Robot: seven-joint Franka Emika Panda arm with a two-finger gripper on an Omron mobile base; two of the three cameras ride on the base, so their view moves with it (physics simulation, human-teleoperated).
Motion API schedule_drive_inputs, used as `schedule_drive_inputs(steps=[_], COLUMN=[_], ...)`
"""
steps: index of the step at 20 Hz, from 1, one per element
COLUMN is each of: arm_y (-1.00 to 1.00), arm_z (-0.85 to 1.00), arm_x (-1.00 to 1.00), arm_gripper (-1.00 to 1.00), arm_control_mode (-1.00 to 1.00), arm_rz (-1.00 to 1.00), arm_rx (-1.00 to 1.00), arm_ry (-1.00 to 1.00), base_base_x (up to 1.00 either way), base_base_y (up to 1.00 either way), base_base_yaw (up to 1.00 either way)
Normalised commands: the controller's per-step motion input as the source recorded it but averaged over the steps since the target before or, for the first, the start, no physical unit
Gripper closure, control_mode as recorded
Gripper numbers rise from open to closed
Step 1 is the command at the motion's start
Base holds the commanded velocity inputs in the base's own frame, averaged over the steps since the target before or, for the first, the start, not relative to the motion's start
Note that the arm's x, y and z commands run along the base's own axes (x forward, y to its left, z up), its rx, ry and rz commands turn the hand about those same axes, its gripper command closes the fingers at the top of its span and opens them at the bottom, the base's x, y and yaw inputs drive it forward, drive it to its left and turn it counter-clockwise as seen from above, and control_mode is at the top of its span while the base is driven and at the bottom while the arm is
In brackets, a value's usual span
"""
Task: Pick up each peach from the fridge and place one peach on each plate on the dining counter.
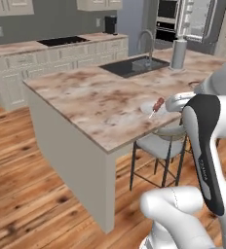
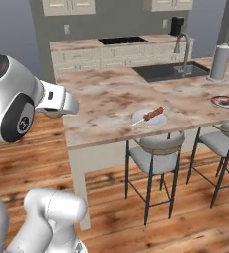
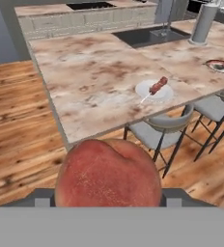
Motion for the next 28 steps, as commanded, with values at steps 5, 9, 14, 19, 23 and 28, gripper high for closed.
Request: schedule_drive_inputs(steps=[5,9,14,19,23,28], arm_y=[0.0,0.0,0.0,0.0,0.0,0.0], arm_z=[0.0,0.0,0.0,0.0,0.0,0.0], arm_x=[0.0,0.0,0.0,0.0,0.0,0.0], arm_gripper=[1.0,1.0,1.0,1.0,1.0,1.0], arm_control_mode=[1.0,1.0,1.0,1.0,1.0,1.0], arm_rz=[0.0,0.0,0.0,0.0,0.0,0.0], arm_rx=[0.0,0.0,0.0,0.0,0.0,0.0], arm_ry=[0.0,0.0,0.0,0.0,0.0,0.0], base_base_x=[0.05,0.4,0.76,0.99,1.0,0.77], base_base_y=[-1.0,-1.0,-1.0,-0.85,-0.72,-0.41], base_base_yaw=[0.37,0.37,0.42,0.4,0.36,0.4])
